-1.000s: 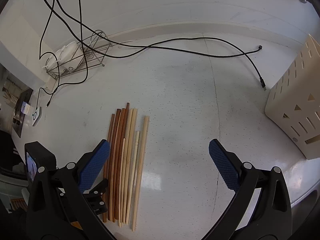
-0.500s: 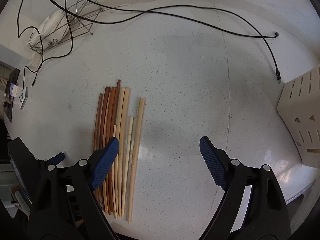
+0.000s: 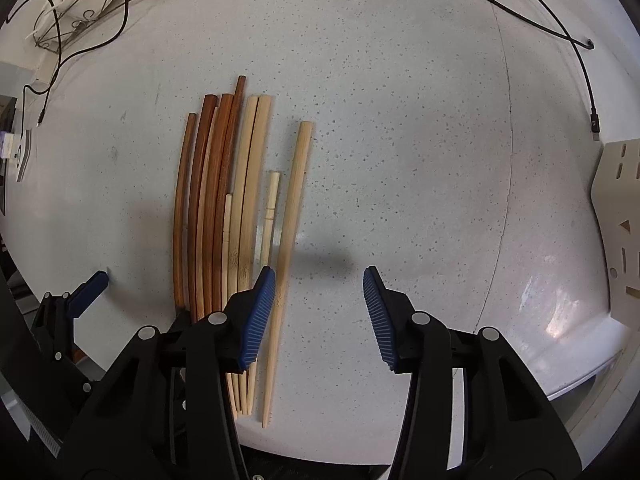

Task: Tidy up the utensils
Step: 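Close the right gripper on a pale wooden chopstick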

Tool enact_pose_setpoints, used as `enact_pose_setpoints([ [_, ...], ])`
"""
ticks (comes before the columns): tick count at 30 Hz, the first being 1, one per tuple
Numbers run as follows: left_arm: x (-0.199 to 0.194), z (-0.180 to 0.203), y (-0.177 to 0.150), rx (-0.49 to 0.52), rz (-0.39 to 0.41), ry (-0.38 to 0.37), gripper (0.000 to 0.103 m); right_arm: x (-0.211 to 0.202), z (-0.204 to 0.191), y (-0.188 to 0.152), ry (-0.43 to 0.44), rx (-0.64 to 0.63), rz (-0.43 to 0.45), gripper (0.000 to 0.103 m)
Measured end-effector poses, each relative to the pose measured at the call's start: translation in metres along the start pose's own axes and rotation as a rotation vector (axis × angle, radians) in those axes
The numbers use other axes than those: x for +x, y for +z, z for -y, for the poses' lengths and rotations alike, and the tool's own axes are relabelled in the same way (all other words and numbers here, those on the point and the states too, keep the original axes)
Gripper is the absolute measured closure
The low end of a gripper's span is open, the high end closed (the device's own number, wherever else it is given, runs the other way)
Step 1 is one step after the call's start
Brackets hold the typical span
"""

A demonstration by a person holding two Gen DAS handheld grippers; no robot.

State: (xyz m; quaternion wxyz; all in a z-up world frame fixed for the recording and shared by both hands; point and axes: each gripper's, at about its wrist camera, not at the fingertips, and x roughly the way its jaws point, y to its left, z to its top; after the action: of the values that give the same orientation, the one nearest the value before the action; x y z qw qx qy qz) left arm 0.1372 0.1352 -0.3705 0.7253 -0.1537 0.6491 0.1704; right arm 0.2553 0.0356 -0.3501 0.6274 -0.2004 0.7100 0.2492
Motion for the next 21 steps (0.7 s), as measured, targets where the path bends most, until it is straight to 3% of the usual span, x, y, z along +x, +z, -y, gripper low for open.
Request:
enact_pose_setpoints([
  [4, 0.001, 0.000, 0.001, 0.006, -0.023, -0.001, 0.005, 0.003, -0.010, 0.000, -0.004, -0.007, -0.007, 0.064],
  [7, 0.001, 0.000, 0.002, 0.007, -0.040, -0.003, 0.005, 0.008, -0.015, -0.001, 0.001, -0.007, -0.021, 0.073],
  [8, 0.001, 0.000, 0.002, 0.003, -0.041, -0.003, 0.007, 0.010, -0.016, -0.001, 0.000, -0.008, -0.027, 0.078],
  [17, -0.005, 0.009, 0.001, 0.037, -0.052, -0.006, 0.022, 0.015, -0.026, 0.003, -0.011, -0.001, -0.034, 0.080],
  [21, -0.006, 0.016, 0.003, 0.053, -0.074, -0.007, 0.030, 0.017, -0.028, 0.008, -0.014, -0.008, -0.031, 0.087],
])
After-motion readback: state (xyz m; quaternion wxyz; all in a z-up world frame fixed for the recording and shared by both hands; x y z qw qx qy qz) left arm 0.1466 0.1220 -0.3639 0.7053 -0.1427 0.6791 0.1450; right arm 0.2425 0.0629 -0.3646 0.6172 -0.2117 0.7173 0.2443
